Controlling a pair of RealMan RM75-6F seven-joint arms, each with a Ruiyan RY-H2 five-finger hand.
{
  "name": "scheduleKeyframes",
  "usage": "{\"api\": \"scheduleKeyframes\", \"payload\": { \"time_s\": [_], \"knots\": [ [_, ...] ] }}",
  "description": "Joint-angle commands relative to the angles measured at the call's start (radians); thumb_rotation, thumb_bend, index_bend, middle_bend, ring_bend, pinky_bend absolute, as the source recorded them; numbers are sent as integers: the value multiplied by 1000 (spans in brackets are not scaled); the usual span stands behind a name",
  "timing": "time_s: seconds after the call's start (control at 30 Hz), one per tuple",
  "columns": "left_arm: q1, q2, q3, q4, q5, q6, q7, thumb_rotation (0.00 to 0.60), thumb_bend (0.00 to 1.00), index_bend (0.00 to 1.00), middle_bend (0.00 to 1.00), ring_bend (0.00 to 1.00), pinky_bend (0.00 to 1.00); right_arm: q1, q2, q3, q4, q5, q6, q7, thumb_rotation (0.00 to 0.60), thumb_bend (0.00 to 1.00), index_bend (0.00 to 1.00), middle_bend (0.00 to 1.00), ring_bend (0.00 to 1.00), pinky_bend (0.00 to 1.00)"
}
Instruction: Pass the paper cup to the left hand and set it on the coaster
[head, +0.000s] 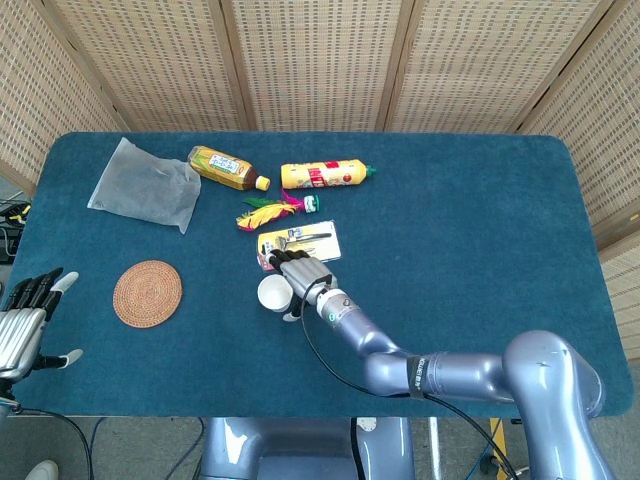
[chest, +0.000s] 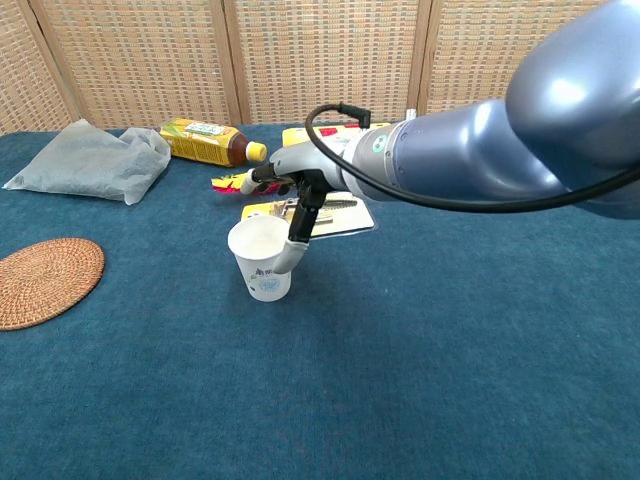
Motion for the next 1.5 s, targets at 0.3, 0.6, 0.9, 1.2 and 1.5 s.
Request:
{"api": "scheduleKeyframes", "payload": {
  "time_s": [0.3, 0.6, 0.9, 1.2, 1.5],
  "knots": [
    [-9, -19, 0, 12, -5, -5, 22, 600, 0, 0, 0, 0, 0, -134, 368, -157, -397, -133, 253, -128, 600, 0, 68, 0, 0, 0],
    [-87, -129, -31, 71, 64, -24, 135, 600, 0, 0, 0, 0, 0, -475, 515, -387, -223, -715, 517, 121, 600, 0, 84, 0, 0, 0],
    [-284, -251, -99, 143, 162, -176, 220, 600, 0, 0, 0, 0, 0, -737, 476, -436, -111, -869, 745, 178, 600, 0, 70, 0, 0, 0],
    [-557, -437, -187, 264, 74, -464, 231, 600, 0, 0, 0, 0, 0, -888, 435, -397, -160, -899, 855, 164, 600, 0, 63, 0, 0, 0],
    [-680, -531, -181, 352, -73, -570, 350, 600, 0, 0, 0, 0, 63, -935, 464, -339, -158, -910, 832, 191, 600, 0, 63, 0, 0, 0]
  ]
}}
